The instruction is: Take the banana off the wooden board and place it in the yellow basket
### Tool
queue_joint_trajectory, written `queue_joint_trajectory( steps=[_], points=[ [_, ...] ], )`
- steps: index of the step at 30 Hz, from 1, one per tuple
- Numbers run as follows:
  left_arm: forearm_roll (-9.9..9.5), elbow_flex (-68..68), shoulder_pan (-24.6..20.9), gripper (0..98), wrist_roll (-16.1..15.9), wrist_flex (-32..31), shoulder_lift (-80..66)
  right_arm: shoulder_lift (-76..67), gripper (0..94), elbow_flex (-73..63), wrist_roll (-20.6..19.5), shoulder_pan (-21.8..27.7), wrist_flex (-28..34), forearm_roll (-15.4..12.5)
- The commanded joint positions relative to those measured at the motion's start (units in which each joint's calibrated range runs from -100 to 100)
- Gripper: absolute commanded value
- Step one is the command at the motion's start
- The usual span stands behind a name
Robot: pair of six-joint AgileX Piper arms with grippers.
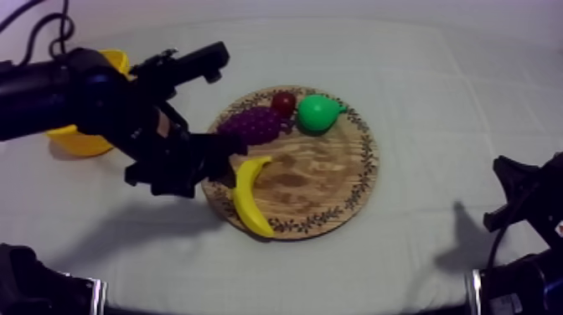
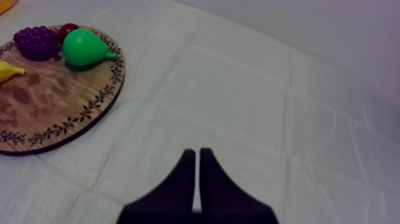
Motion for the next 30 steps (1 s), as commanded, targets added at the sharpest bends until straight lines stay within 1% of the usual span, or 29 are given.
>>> queue_joint_trajectory(
  steps=[1,8,14,21,26,30],
  points=[
    [0.75,-0.17,-0.27,59.3,-1.18,-0.91,3.8,-0.04,0.5,-0.03,-0.22,-0.01,-0.03,-0.02],
    [2.52,-3.46,-0.47,59.7,-3.41,-1.76,11.12,-0.04,0.5,-0.03,-0.22,-0.01,-0.03,-0.02],
    [3.29,-6.95,-0.04,59.5,-3.37,-1.31,15.68,-0.04,0.5,-0.03,-0.22,-0.01,-0.03,-0.02],
    [4.57,-9.75,0.04,58.8,-4.25,-0.9,20.72,-0.04,0.5,-0.03,-0.22,-0.01,-0.03,-0.02],
    [4.73,-12.98,0.33,55.5,-4.65,1.11,24.54,-0.04,0.5,-0.03,-0.22,-0.01,-0.03,-0.02],
    [4.61,-14.9,0.4,49.3,-4.58,3.3,26.83,-0.04,0.5,-0.03,-0.22,-0.01,-0.03,-0.02]
  ],
)
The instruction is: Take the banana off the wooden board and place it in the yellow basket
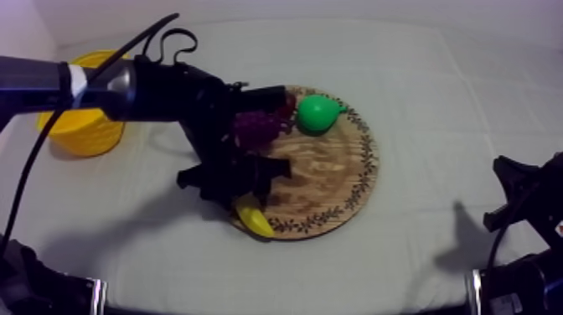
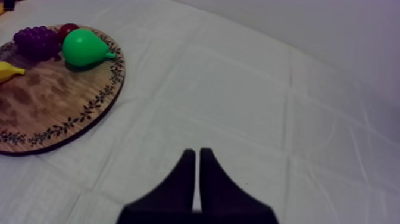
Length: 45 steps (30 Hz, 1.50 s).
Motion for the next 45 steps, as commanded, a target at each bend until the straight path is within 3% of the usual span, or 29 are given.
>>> queue_joint_trajectory(
  steps=[1,8,13,24,34,45],
  points=[
    [-0.06,-0.6,0.07,47.5,0.08,1.16,0.9,-0.04,0.5,-0.03,0.01,-0.01,-0.01,-0.02],
    [-0.67,-0.97,0.18,32.7,-0.25,2.16,2.73,-0.04,0.5,-0.03,0.01,-0.01,-0.01,-0.02],
    [-1.62,-2.09,0.47,29.1,-0.72,2.61,2.11,-0.04,0.5,-0.03,0.01,-0.01,-0.01,-0.02],
    [-7.61,-8.79,-2.37,28.6,0.58,12.97,-7.61,-0.04,0.5,-0.03,0.01,-0.01,-0.01,-0.02],
    [-12.65,-19.03,-14.41,28.9,-1.34,25.21,-15.52,-0.04,0.5,-0.03,0.01,-0.01,-0.01,-0.02],
    [-14.89,-25.06,-31.58,29.2,-7.21,27.35,-14.01,-0.04,0.5,-0.03,0.02,-0.01,-0.01,-0.02]
  ],
)
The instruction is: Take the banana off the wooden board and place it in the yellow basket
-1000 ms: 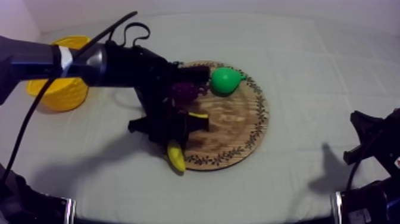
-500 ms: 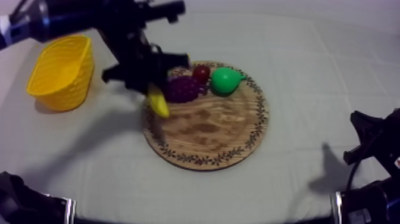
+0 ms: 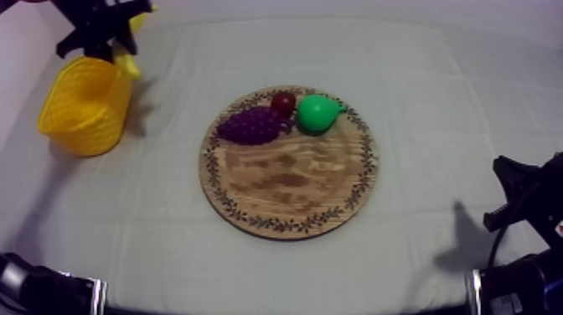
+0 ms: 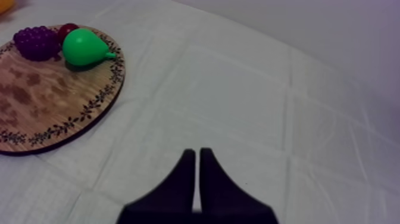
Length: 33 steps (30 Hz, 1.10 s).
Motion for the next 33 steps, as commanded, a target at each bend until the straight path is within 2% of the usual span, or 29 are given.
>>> queue_joint_trajectory(
  steps=[1,7,12,33],
  points=[
    [-0.26,-2.1,-6.72,29.2,-1.52,0.03,1.86,-0.04,0.5,-0.03,0.03,-0.01,-0.02,-0.02],
    [-1.31,-4.56,-11.82,29.3,-3.21,-0.23,6.91,-0.04,0.5,-0.03,0.06,-0.01,-0.02,-0.02],
    [-1.88,-1.46,-14.22,29.4,-3.75,-2.52,8.95,-0.04,0.5,-0.03,0.03,-0.01,-0.02,-0.02],
    [-1.11,9.38,-16.09,30.7,-3.79,-11.98,13.55,-0.04,0.5,-0.03,0.01,-0.01,-0.02,-0.02]
  ],
)
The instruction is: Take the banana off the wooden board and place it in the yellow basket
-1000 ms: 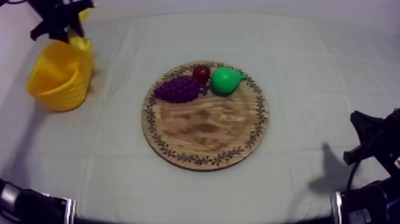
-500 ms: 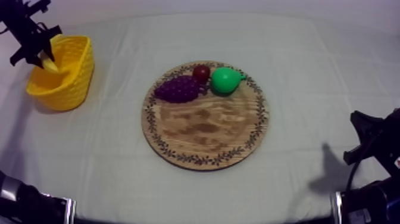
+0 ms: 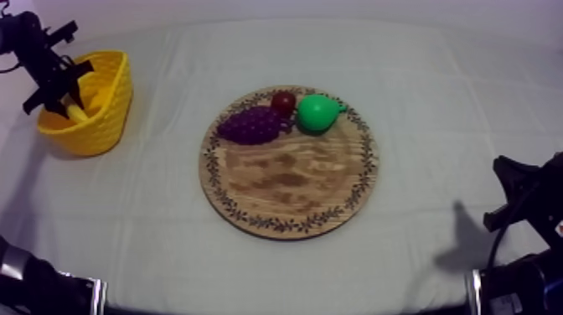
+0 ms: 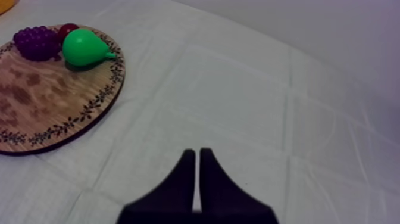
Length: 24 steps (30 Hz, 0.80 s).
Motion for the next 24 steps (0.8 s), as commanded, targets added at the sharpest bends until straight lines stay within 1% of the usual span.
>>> queue_joint_trajectory(
  steps=[1,3,8,12,19,24],
  points=[
    [0.04,0.03,-0.02,31.0,-0.03,-0.25,-0.06,-0.04,0.5,-0.03,0.01,-0.01,-0.02,-0.02],
    [0.19,0.04,0.0,32.3,-0.24,-0.73,-0.07,-0.04,0.5,-0.03,0.01,-0.01,-0.02,-0.02],
    [1.65,0.44,0.15,40.8,-1.93,-2.78,0.09,-0.04,0.5,-0.03,0.01,-0.01,-0.02,-0.02],
    [2.18,0.8,0.26,44.0,-2.35,-3.73,0.52,-0.04,0.5,-0.03,0.01,-0.01,-0.02,-0.02],
    [2.4,2.01,0.24,40.9,-2.84,-5.05,-0.18,-0.04,0.5,-0.03,0.01,-0.01,-0.02,-0.02],
    [2.49,4.74,1.23,33.3,-4.41,-7.54,-4.71,-0.04,0.5,-0.03,0.01,-0.01,-0.02,-0.02]
  ],
)
